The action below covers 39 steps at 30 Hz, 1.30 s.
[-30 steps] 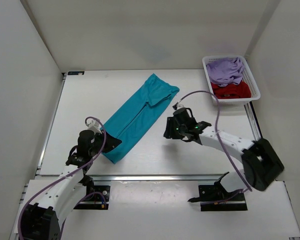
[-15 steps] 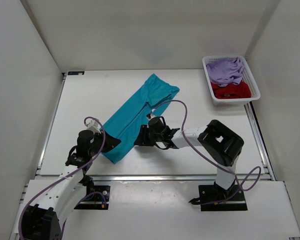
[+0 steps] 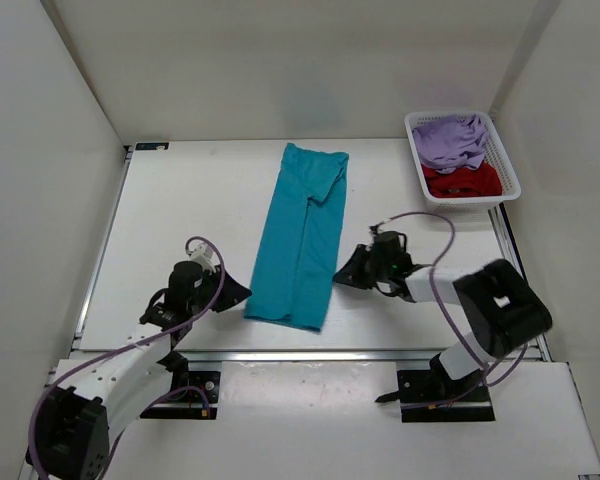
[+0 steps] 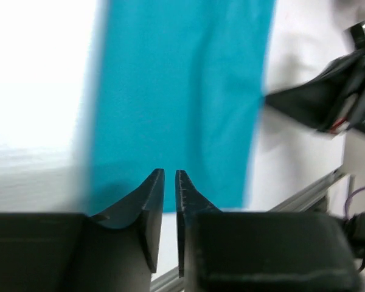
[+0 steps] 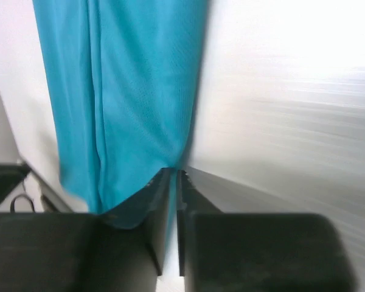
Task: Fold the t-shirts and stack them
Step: Rotate the tshirt 90 degrees, then grab the bottom of the folded rectangular tshirt with both arms
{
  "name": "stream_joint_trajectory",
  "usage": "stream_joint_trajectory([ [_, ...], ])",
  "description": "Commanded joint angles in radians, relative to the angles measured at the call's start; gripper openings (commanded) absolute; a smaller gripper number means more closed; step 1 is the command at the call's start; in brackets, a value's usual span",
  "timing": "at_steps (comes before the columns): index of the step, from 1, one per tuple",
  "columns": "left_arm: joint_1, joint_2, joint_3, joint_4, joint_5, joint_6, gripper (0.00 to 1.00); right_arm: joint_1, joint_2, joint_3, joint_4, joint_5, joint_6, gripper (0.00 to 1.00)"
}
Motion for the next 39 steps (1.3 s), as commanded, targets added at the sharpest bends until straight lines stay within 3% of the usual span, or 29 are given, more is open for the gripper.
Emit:
stream_joint_trajectory([
  [1,-0.080,0.043,0.029,0.019,-0.050,0.012,0.27,-0.142,-0.143,-0.109,-0.032,-0.094,-0.107,0.10],
  [3,-0.120,0.063,0.038,-0.010,-0.073,0.043,0.34,-0.192,-0.221,-0.117,-0.143,-0.141,-0.156,0.29],
  [5,-0.149,0.068,0.044,-0.048,-0.104,0.075,0.40,-0.207,-0.301,-0.129,-0.232,-0.119,-0.204,0.40],
  [8,-0.186,0.077,0.031,-0.085,-0.110,0.095,0.47,-0.196,-0.448,-0.170,-0.372,-0.036,-0.221,0.43],
  [15,-0.280,0.175,0.015,-0.024,-0.084,0.083,0.57,-0.105,-0.630,-0.331,-0.475,-0.026,-0.152,0.38],
  [25,-0.387,0.311,0.026,0.112,-0.087,0.005,0.57,-0.039,-0.613,-0.359,-0.391,-0.062,-0.091,0.31],
  [32,-0.419,0.379,0.026,0.177,-0.084,-0.024,0.35,-0.039,-0.576,-0.361,-0.259,-0.106,-0.075,0.12],
  [35,-0.430,0.388,0.028,0.198,-0.075,-0.044,0.09,-0.020,-0.584,-0.341,-0.292,-0.069,-0.081,0.04],
  [37,-0.438,0.365,0.015,0.200,-0.075,-0.066,0.00,-0.009,-0.599,-0.342,-0.315,-0.063,-0.081,0.00],
  [39,-0.468,0.289,-0.012,0.153,-0.106,-0.081,0.00,0.022,-0.645,-0.376,-0.334,-0.056,-0.060,0.00],
])
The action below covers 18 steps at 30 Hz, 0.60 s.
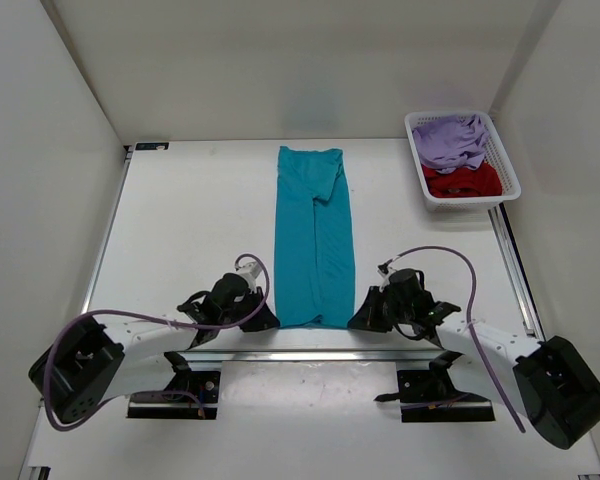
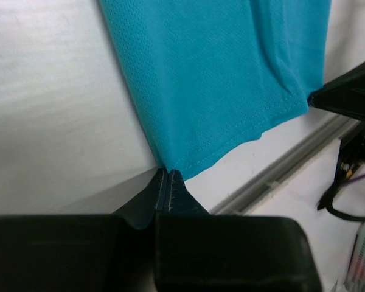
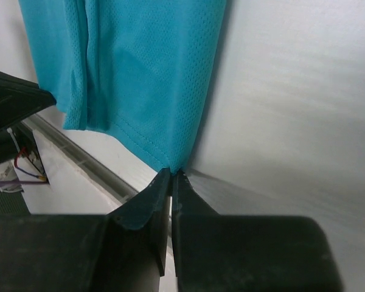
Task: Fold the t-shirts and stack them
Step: Grab the bottom of the folded rectangular tshirt with both arms, then fold the folded rectangular tshirt in 1/3 of the way
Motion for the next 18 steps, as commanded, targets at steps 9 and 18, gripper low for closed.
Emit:
stream_joint_trajectory([
  [9,-0.022,-0.467,-0.060,-0.374,0.013,-0.081,0.00,0.147,-0.353,-0.037,-0.232,0.094,0.121,0.00],
  [18,0.224,-0.092,0.274,-0.181,0.107,0.026,0.00,-0.249,0.050,0.326,-0.173,-0.118,-0.217,0.00],
])
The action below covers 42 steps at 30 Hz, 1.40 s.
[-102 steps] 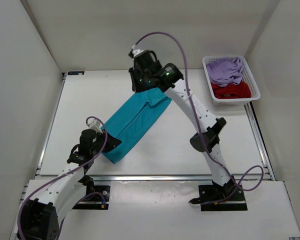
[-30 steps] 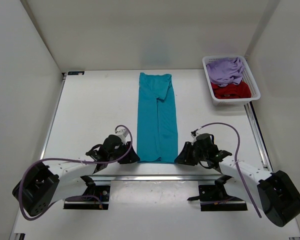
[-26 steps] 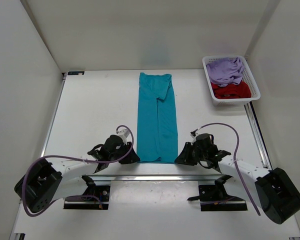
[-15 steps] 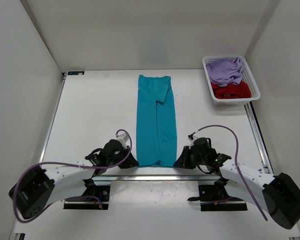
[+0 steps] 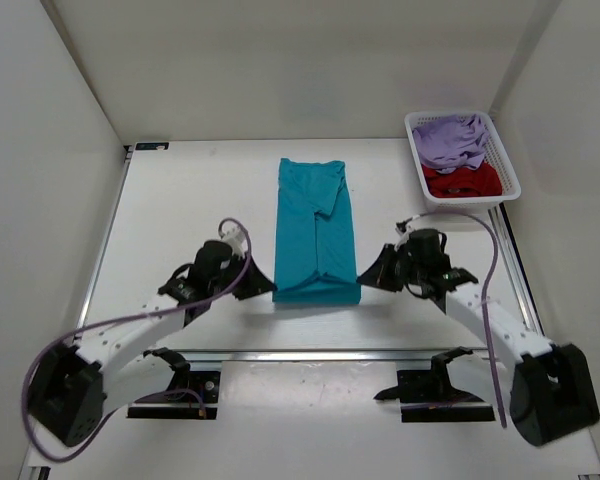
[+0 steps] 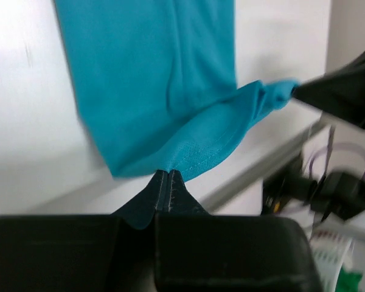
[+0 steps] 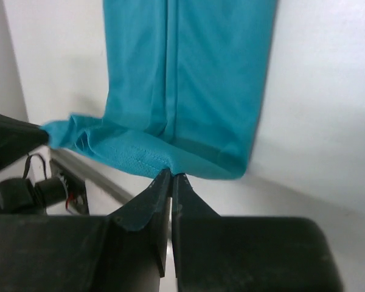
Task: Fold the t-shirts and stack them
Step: Fold the folded rectangular tshirt in 1/3 of the way
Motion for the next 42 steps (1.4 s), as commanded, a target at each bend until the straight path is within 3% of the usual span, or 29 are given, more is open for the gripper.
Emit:
stream_joint_trajectory([
  [1,0.111,0.174,0.130,0.144,0.062,0.042,0.00,-0.060,0.189,0.143,0.068,-0.059,-0.139,0.00],
  [4,0.200,0.338,0.256,0.153,0.056,0.064,0.00,-0.101,0.361,0.278,0.085,-0.049,-0.197,0.00],
  [12,0.255,0.696,0.562,0.123,0.024,0.111,0.00,-0.197,0.677,0.553,0.133,-0.100,-0.213,0.00],
  [21,0.310,0.906,0.684,0.192,0.009,0.059,0.01,-0.220,0.930,0.772,0.119,-0.128,-0.234,0.01],
  [25,0.310,0.946,0.718,0.256,0.010,0.042,0.15,-0.221,0.986,0.811,0.122,-0.121,-0.227,0.00],
  [26,0.315,0.952,0.724,0.270,0.016,0.037,0.23,-0.226,0.998,0.820,0.119,-0.121,-0.233,0.00],
  [27,0.316,0.956,0.724,0.275,0.024,0.025,0.32,-0.221,1.001,0.828,0.120,-0.127,-0.227,0.05],
  [30,0.324,0.891,0.669,0.324,0.029,0.002,0.43,-0.221,0.966,0.828,0.121,-0.124,-0.227,0.30],
  [36,0.226,0.706,0.522,0.345,-0.031,0.025,0.34,-0.177,0.784,0.702,0.151,0.016,-0.190,0.56],
  [37,0.206,0.690,0.491,0.342,-0.051,0.026,0.33,-0.148,0.744,0.656,0.157,0.033,-0.185,0.53],
  [39,0.149,0.660,0.410,0.392,-0.057,-0.001,0.32,-0.102,0.710,0.582,0.189,0.064,-0.180,0.27],
  [42,0.108,0.664,0.325,0.428,-0.053,-0.014,0.30,-0.059,0.693,0.473,0.229,0.049,-0.174,0.05],
])
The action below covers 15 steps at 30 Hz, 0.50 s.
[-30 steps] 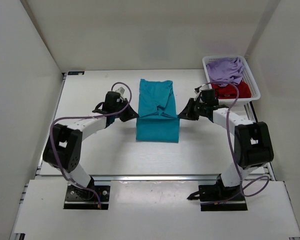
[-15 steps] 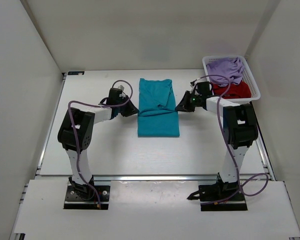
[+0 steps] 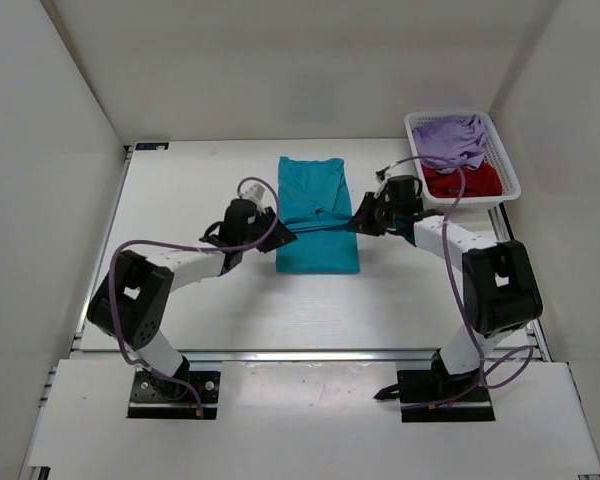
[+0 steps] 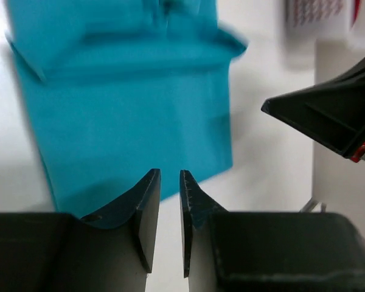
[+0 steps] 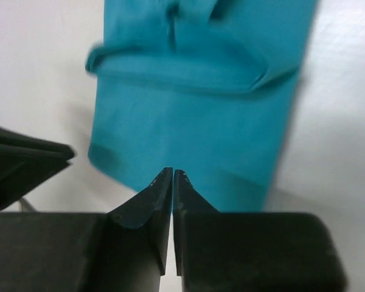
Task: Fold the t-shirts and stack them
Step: Fold the folded rectangular tshirt in 1/3 of the way
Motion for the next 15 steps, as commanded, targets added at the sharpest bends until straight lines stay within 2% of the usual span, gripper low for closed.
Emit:
stream_joint_trajectory([
  [1,-0.032,0.020,-0.083,0.027,-0.018,-0.003,0.30,0.049,0.007,-0.091,0.054,0.022,0.003,0.03],
  [2,-0.031,0.031,-0.089,0.030,-0.003,-0.004,0.29,0.055,0.016,-0.103,0.040,0.023,0.000,0.00],
  [9,-0.023,0.051,-0.207,0.006,-0.007,0.029,0.26,0.074,0.005,-0.262,0.103,0.034,0.021,0.00],
  [12,-0.023,-0.015,-0.290,-0.028,-0.029,0.048,0.26,0.094,-0.048,-0.357,0.112,0.045,0.035,0.00],
  [15,-0.029,-0.147,-0.435,-0.032,-0.055,0.055,0.25,0.126,-0.128,-0.486,0.151,0.000,0.067,0.00],
])
